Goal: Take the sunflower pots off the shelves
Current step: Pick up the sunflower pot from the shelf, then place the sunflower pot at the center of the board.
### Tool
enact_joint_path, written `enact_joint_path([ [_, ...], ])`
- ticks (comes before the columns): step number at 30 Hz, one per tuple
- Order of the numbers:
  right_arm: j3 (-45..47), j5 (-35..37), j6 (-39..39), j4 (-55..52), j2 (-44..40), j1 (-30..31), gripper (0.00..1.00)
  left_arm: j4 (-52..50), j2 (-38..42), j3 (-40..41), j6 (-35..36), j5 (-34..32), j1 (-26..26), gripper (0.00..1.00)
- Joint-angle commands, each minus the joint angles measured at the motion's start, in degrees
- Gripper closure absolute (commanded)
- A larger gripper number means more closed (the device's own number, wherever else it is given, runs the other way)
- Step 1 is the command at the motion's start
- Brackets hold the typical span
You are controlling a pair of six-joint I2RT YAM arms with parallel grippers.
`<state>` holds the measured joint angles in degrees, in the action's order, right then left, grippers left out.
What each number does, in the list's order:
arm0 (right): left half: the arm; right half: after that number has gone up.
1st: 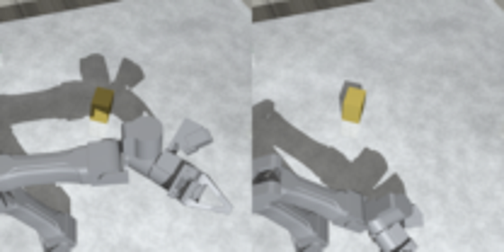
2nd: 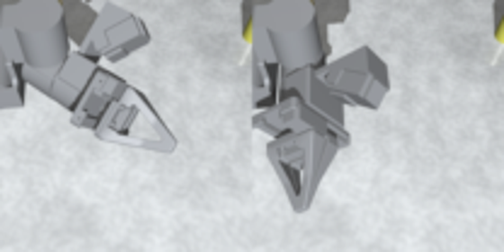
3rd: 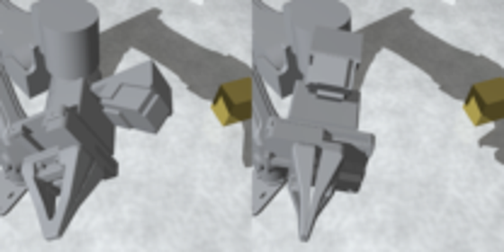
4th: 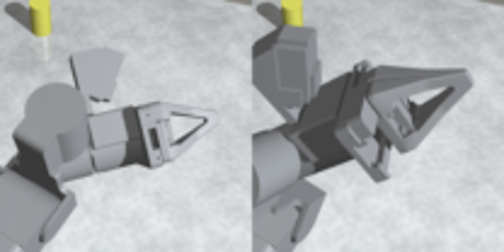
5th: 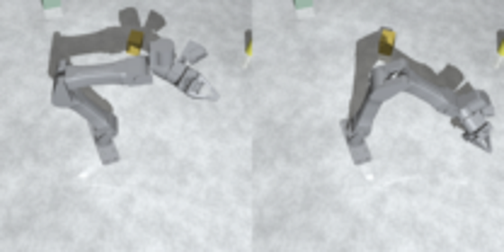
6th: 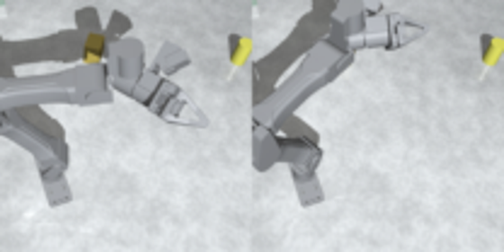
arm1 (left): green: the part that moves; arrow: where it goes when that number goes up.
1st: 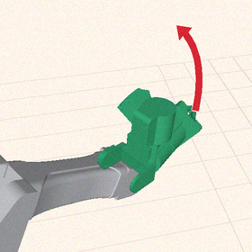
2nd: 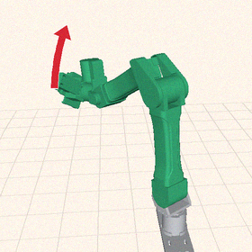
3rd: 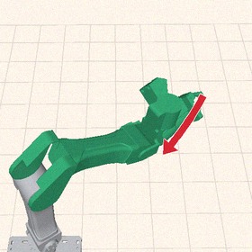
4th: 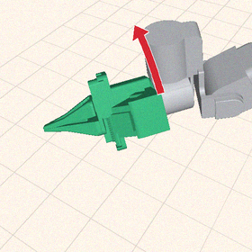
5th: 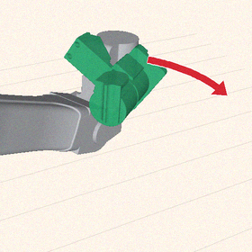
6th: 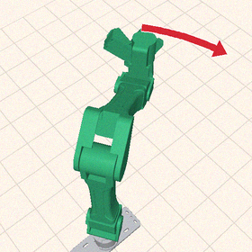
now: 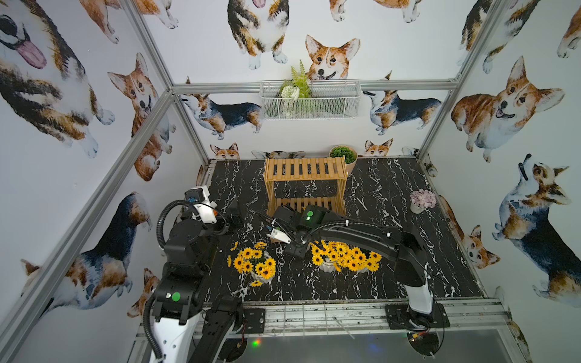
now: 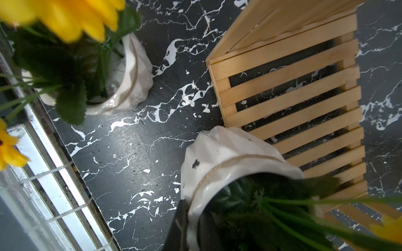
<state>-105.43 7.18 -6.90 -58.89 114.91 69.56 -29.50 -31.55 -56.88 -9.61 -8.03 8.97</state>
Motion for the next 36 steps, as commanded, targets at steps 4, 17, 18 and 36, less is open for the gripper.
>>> enact_joint_path([
  [4, 3.8, -0.5, 2.9, 4.6, -2.0, 1.6, 1.0, 0.1, 0.4, -0.5, -0.1, 0.0, -0.1, 0.0],
  [17, 9.2, -3.2, 4.8, 8.2, -2.6, 3.4, 1.0, -0.2, 0.9, -0.4, -0.4, 0.0, -0.2, 0.0],
  [18, 9.5, -3.3, 4.9, 8.5, -2.6, 3.5, 1.0, -0.3, 0.8, -0.4, -0.4, 0.0, -0.1, 0.0],
  [36, 11.7, -5.3, 5.8, 10.3, -0.9, 4.0, 1.0, -0.3, 1.1, -0.2, -0.3, -0.1, -0.2, 0.0],
])
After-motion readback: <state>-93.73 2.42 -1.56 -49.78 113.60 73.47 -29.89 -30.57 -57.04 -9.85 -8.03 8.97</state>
